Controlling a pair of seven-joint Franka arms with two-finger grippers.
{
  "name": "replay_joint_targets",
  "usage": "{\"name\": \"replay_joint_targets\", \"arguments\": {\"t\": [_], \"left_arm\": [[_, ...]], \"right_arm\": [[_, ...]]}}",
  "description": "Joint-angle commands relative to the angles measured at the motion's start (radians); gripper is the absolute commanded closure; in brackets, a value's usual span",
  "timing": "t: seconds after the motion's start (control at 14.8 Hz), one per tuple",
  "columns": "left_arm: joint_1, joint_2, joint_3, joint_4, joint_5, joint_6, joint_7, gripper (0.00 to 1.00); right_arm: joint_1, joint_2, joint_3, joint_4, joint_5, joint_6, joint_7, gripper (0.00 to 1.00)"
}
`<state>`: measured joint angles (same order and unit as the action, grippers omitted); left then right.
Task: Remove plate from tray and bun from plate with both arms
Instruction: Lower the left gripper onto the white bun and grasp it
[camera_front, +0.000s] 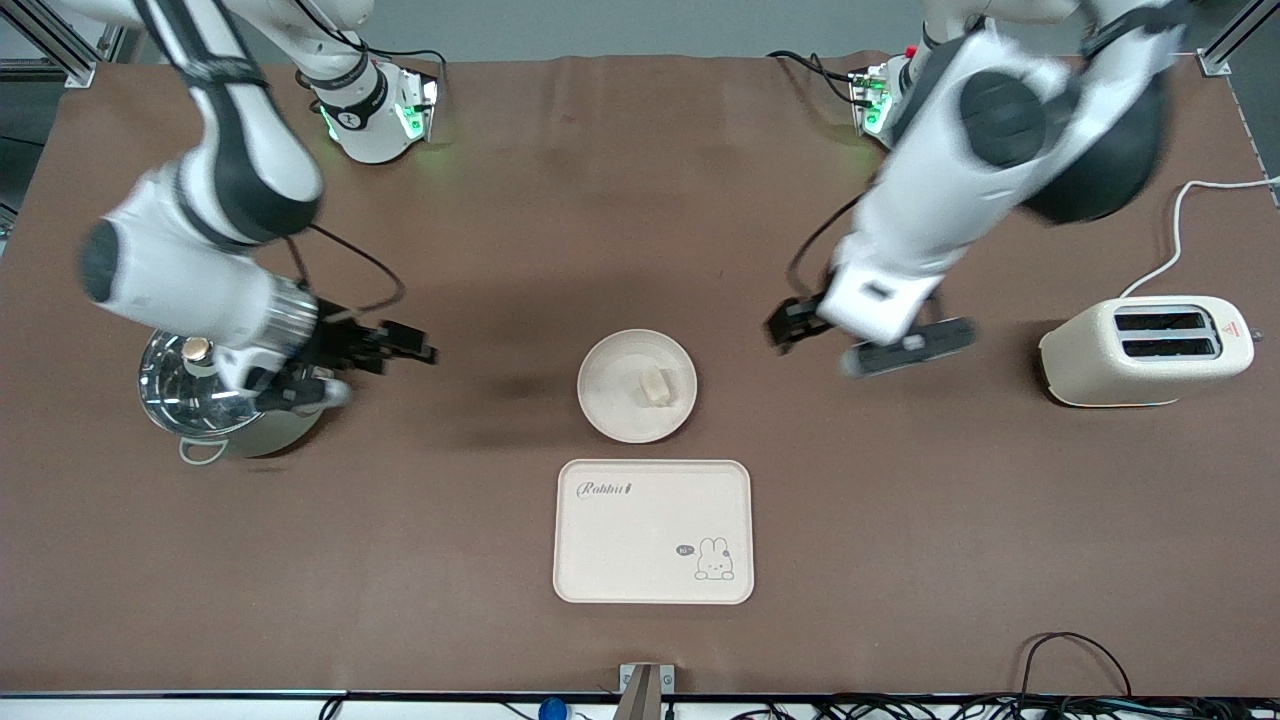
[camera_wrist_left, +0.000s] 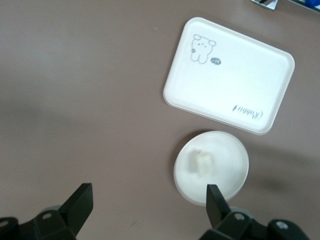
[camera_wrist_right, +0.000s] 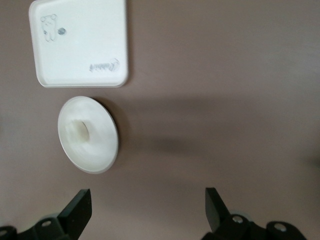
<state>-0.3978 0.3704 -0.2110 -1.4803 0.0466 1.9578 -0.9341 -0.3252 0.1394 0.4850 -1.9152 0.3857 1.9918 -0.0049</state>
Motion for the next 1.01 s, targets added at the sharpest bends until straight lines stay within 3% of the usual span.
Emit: {"name": "replay_joint_targets", "arguments": {"t": [0.0,0.14,0.27,0.47,0.68,0.95], "left_arm": [[-0.096,0.157,0.004,0.038,0.111,0.135,-0.197,0.00],[-0.140,0.246,0.004,0.041,0.165,0.249,-0.279,0.00],[-0.148,0.310,0.005,0.040,0.197,0.329,-0.308,0.00],[-0.202,0.390,0.021,0.041,0.266,0.440,-0.437,0.00],[-0.225,0.418,0.021,0.037,0.311,0.441,-0.463,0.00],[-0.242,0.441,0.021,0.017,0.389,0.443,-0.526,0.00]], "right_arm": [[-0.110,-0.168,0.017,-0.068,-0.014,-0.147,-0.015,0.00],[-0.173,-0.289,0.014,-0.064,-0.045,-0.261,-0.018,0.00],[-0.204,-0.349,0.004,-0.032,-0.155,-0.327,-0.067,0.00],[-0.206,-0.394,-0.081,0.007,-0.235,-0.363,-0.139,0.00],[-0.203,-0.388,-0.082,0.120,-0.355,-0.355,-0.136,0.00],[-0.178,-0.311,-0.077,0.212,-0.357,-0.360,-0.124,0.00]]}}
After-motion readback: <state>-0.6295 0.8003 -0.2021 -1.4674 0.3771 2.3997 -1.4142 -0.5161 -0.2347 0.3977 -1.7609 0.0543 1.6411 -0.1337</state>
